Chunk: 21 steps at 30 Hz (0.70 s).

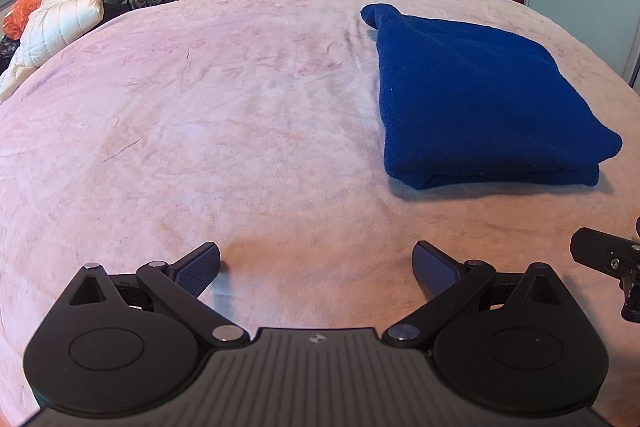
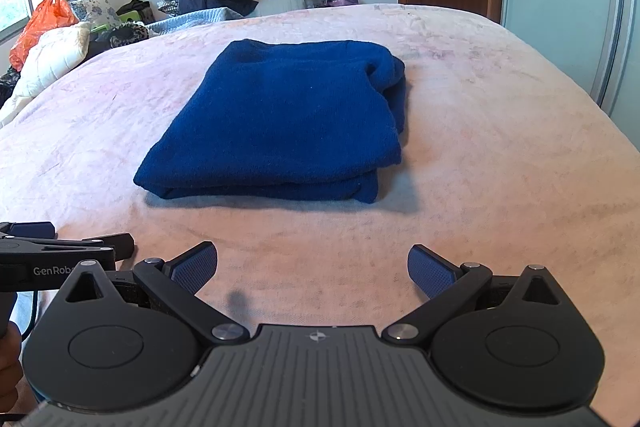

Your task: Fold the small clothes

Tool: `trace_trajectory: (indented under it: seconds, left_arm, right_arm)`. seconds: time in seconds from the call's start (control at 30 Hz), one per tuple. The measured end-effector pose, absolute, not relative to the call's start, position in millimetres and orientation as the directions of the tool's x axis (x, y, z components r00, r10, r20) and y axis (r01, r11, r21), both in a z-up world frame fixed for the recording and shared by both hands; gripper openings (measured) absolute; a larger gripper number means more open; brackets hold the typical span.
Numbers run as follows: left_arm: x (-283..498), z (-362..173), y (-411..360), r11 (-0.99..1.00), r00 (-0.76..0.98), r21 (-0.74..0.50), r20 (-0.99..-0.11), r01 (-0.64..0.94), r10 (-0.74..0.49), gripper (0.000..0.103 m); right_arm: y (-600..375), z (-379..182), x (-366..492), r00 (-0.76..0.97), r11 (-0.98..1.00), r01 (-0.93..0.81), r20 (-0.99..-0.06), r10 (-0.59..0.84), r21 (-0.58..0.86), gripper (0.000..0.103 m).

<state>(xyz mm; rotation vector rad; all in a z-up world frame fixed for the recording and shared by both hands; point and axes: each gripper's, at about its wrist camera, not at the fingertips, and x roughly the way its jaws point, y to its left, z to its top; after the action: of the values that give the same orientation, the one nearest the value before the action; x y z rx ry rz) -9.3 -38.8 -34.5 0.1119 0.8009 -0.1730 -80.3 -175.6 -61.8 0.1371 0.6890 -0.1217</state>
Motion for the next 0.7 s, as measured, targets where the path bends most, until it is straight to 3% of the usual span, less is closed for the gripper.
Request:
trace_trajectory:
  seconds: [0.43, 0.7]
  left_arm:
    - [-14, -13, -50, 0.958, 0.72, 0.028, -0.665, 0.286, -0.196, 0.103]
    - [-3, -12, -41, 0.964, 0.709, 0.011, -0.68, 0.266, -0.188, 0.103]
  right_arm:
    - [-170, -46, -79, 0.787, 0.993, 0.092, -0.616, -0.023, 0.079, 0.102]
    - [-209, -30, -77, 0.8, 0.977, 0.211, -0.579, -0.157, 0.027, 0.102]
